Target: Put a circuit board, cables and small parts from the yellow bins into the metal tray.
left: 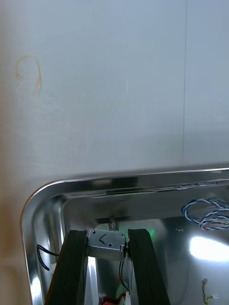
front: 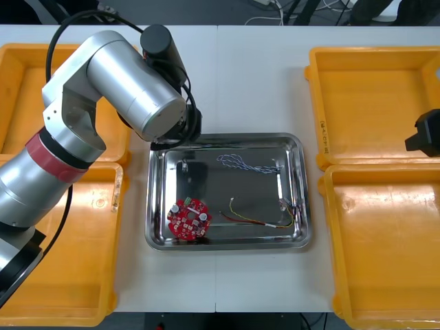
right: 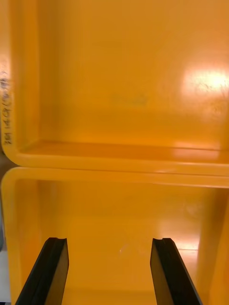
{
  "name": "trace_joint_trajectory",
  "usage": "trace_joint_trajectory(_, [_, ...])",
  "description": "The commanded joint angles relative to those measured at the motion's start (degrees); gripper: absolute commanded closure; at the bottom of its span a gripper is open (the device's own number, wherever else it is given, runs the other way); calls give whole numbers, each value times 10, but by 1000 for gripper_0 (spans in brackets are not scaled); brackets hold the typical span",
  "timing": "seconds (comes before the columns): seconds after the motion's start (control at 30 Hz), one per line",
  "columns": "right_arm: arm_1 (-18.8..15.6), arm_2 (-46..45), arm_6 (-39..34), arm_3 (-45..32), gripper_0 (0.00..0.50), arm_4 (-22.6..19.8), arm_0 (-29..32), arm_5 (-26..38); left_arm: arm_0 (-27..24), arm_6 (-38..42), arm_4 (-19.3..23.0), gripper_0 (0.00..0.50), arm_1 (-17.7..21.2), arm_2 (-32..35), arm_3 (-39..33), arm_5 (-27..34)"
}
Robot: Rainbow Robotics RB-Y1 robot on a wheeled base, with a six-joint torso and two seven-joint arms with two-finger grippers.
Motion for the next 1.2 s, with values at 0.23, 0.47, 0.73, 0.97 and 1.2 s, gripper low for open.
trace_joint_trajectory(0.23, [-36,-65,-15,-10,0,6,73,2,21,7,4,500,-11,-49,2,-48])
trace_joint_trajectory(0.47, [-37,-79,-12,7,0,-3,78,2,24,11,8,500,-11,-58,28,-70])
trace_joint_trajectory(0.73, [-39,-76,-4,11,0,-11,110,-8,31,10,6,500,-10,-68,38,-80])
trace_joint_trajectory(0.97, [-39,-76,-2,12,0,-13,121,-12,37,11,5,500,-6,-78,38,-92])
trace_joint_trajectory(1.2, [-39,-76,5,30,0,-11,123,-29,38,11,4,500,-6,-79,38,-92])
